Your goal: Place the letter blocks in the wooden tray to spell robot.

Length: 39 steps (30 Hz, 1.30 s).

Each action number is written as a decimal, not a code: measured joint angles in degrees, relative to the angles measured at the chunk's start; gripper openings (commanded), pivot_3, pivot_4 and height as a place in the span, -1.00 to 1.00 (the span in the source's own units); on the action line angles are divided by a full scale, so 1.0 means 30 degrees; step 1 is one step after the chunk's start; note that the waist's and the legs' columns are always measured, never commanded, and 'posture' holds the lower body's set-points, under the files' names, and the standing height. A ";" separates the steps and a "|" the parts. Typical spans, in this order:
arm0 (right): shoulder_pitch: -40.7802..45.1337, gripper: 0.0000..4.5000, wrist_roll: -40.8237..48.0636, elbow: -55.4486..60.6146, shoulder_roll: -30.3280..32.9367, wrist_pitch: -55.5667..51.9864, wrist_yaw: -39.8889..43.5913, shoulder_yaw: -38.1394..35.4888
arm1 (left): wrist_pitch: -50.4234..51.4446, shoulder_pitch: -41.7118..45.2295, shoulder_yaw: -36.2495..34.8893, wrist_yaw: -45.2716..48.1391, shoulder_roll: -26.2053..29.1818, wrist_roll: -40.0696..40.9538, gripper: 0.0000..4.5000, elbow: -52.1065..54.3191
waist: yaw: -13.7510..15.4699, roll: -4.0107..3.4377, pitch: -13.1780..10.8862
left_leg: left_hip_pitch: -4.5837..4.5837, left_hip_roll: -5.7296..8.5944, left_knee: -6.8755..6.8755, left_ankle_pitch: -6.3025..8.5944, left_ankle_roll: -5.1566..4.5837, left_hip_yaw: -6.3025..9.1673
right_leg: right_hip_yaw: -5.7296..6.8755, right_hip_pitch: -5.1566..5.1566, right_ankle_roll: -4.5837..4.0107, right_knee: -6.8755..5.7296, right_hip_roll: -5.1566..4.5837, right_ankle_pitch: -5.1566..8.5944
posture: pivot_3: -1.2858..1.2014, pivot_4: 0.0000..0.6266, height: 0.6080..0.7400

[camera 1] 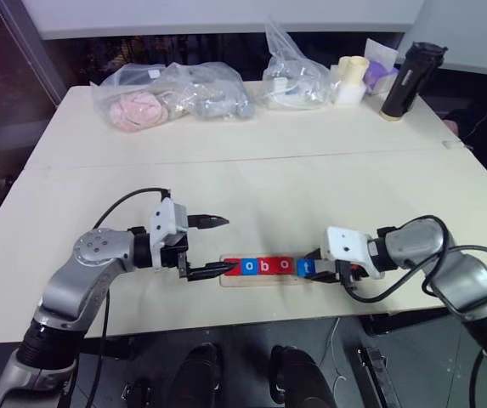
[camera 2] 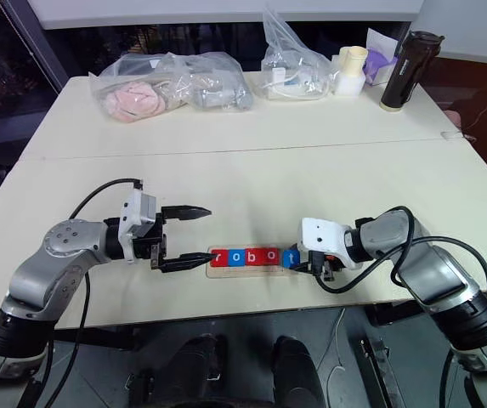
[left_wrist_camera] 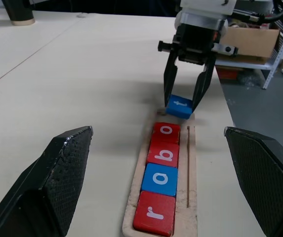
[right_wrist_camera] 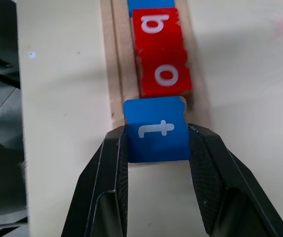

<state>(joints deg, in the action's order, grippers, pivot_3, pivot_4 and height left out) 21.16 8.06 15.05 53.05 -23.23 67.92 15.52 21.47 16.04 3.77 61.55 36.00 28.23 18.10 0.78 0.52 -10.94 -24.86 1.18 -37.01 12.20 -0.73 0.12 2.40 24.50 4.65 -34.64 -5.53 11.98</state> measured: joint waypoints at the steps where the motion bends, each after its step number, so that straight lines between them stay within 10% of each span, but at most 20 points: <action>1: 0.0034 -0.49 -0.0059 -0.0152 -0.0067 0.0064 0.0027 0.0033 | 0.0064 0.0000 -0.0003 -0.0037 0.0000 0.0002 1.00 0.0024 | 0.0019 0.0000 0.0000 | 0.0000 0.0001 -0.0001 0.0000 0.0000 -0.0001 | 0.0001 -0.0001 0.0001 0.0000 0.0002 0.0000 | 0.03 -0.52 0.97; 20: 0.0426 -0.49 -0.0737 -0.0853 -0.0819 0.0455 0.0185 0.0074 | 0.0225 -0.0013 -0.0014 -0.0214 -0.0006 0.0017 1.00 0.0052 | 0.0001 0.0000 0.0000 | 0.0002 0.0003 -0.0048 -0.0001 -0.0001 -0.0004 | -0.0001 0.0020 0.0000 -0.0093 0.0003 0.0002 | 0.03 -0.52 0.97; 27: 0.0445 0.97 -0.0785 -0.0984 -0.0857 0.0455 0.0204 0.0074 | 0.0231 -0.0013 -0.0013 -0.0253 -0.0029 0.0020 1.00 0.0055 | 0.0002 0.0001 0.0000 | 0.0002 0.0003 -0.0049 -0.0002 -0.0001 -0.0003 | -0.0002 0.0023 0.0000 -0.0104 0.0004 0.0002 | 0.03 -0.52 0.97; 39: 0.1547 0.97 -0.1171 -0.1431 -0.1431 0.0245 -0.1562 -0.0676 | 0.0230 -0.0015 -0.0018 -0.0256 -0.0083 0.0019 1.00 0.0052 | -0.0009 0.0002 0.0000 | 0.0005 0.0004 -0.0059 -0.0003 0.0001 -0.0006 | -0.0004 0.0026 0.0000 -0.0115 0.0003 0.0001 | 0.03 -0.52 0.97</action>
<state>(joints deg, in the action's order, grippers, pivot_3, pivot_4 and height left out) 25.80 4.54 10.76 48.76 -22.49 63.23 13.50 22.16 16.00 3.71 60.78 35.75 28.29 18.26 0.75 0.53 -10.94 -24.85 1.19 -37.19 12.19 -0.73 0.10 2.39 24.58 4.65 -34.98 -5.52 11.99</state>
